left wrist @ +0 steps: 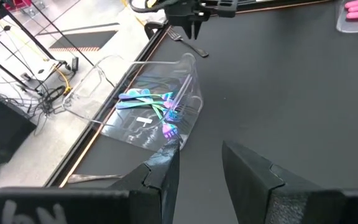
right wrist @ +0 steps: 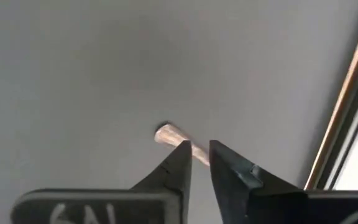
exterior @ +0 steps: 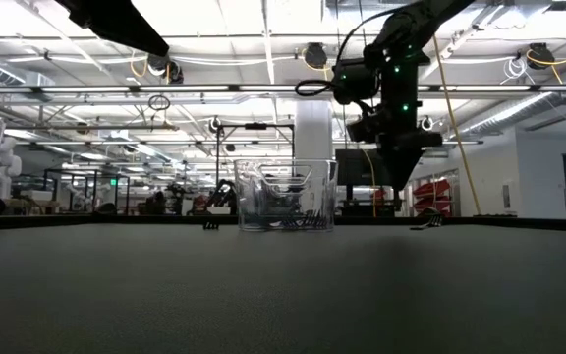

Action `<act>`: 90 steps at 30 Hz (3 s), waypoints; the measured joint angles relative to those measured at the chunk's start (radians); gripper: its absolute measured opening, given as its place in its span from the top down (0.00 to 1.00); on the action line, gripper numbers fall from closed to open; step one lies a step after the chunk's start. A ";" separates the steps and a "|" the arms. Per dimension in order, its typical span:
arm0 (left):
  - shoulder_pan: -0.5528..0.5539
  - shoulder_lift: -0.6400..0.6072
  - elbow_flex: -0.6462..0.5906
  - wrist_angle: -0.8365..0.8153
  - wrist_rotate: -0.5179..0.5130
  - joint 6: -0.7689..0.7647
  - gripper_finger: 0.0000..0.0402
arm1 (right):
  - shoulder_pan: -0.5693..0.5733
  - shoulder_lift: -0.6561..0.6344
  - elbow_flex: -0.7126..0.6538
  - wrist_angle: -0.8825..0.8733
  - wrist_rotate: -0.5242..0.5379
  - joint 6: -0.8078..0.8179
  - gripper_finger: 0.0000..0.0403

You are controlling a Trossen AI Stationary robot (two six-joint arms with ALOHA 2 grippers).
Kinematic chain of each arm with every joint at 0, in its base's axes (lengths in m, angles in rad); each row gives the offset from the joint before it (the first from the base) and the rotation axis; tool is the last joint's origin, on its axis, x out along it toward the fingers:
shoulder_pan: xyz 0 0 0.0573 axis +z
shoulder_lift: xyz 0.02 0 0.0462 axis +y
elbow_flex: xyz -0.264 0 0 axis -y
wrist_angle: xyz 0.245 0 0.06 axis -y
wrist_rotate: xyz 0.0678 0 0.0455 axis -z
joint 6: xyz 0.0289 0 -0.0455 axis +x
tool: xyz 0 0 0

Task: Sort silverware by color (type)
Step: Put the black fork into the bottom left transparent bin

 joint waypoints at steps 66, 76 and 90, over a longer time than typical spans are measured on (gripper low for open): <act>0.000 0.000 0.000 -0.016 0.000 -0.002 0.69 | -0.136 0.164 -0.001 -0.064 0.006 -0.317 0.38; 0.000 0.000 0.000 -0.016 0.000 -0.002 0.69 | -0.156 0.168 -0.001 -0.042 -0.017 -0.336 0.38; 0.000 0.000 0.000 -0.016 0.000 -0.002 0.69 | -0.156 0.278 0.004 -0.073 -0.015 -0.306 0.38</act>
